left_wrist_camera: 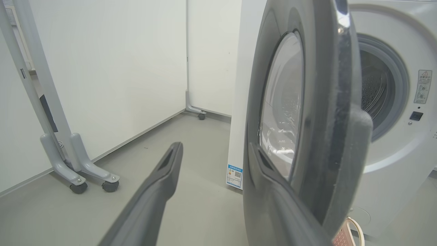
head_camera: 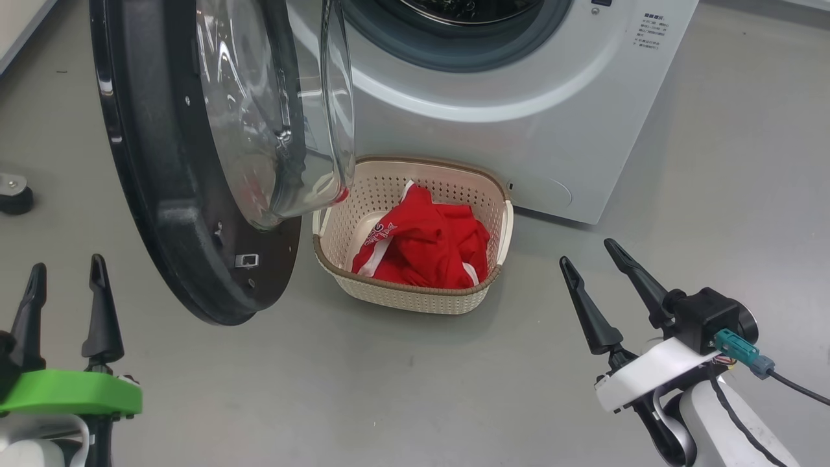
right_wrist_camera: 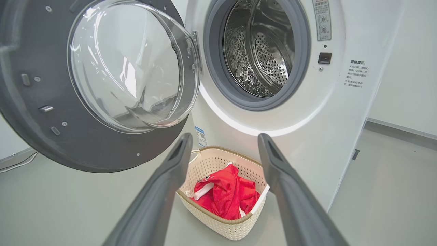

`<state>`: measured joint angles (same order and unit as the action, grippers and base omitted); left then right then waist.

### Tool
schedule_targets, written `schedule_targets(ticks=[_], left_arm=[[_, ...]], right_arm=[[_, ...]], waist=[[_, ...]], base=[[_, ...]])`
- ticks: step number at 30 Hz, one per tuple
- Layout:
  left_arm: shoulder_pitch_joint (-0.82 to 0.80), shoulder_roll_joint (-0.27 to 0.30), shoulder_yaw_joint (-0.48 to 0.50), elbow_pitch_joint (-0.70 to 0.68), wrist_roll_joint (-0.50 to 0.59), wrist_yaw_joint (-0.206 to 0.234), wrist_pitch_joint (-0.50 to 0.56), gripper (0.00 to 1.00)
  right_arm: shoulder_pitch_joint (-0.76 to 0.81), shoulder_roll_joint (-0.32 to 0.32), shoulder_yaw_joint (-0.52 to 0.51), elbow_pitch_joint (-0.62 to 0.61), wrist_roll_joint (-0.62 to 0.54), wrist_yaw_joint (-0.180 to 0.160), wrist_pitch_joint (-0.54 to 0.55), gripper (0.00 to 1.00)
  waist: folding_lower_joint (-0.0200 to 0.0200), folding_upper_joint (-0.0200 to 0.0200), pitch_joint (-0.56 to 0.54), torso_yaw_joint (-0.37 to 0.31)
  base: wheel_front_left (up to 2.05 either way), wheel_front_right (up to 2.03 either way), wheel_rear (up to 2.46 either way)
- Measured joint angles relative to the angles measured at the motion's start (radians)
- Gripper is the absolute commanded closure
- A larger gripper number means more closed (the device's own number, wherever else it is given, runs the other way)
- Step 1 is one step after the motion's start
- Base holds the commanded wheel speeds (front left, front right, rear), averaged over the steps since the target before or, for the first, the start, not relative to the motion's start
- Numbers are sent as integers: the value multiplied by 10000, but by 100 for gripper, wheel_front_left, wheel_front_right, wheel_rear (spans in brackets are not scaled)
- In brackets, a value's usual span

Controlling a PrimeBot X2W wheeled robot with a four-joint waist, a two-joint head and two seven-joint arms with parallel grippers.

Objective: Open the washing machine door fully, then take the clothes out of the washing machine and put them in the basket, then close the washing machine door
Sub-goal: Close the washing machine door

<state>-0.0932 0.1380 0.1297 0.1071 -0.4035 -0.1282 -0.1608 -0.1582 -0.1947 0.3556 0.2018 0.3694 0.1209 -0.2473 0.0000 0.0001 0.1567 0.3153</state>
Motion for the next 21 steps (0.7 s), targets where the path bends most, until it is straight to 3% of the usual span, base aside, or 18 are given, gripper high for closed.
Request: schedule_targets(ticks=[21], left_arm=[[169, -54, -345, 723, 100, -2, -581, 0]], right_arm=[[35, 82, -90, 21, 2, 0, -2, 0]], waist=[[0, 0, -86, -47]], base=[[0, 0, 0]])
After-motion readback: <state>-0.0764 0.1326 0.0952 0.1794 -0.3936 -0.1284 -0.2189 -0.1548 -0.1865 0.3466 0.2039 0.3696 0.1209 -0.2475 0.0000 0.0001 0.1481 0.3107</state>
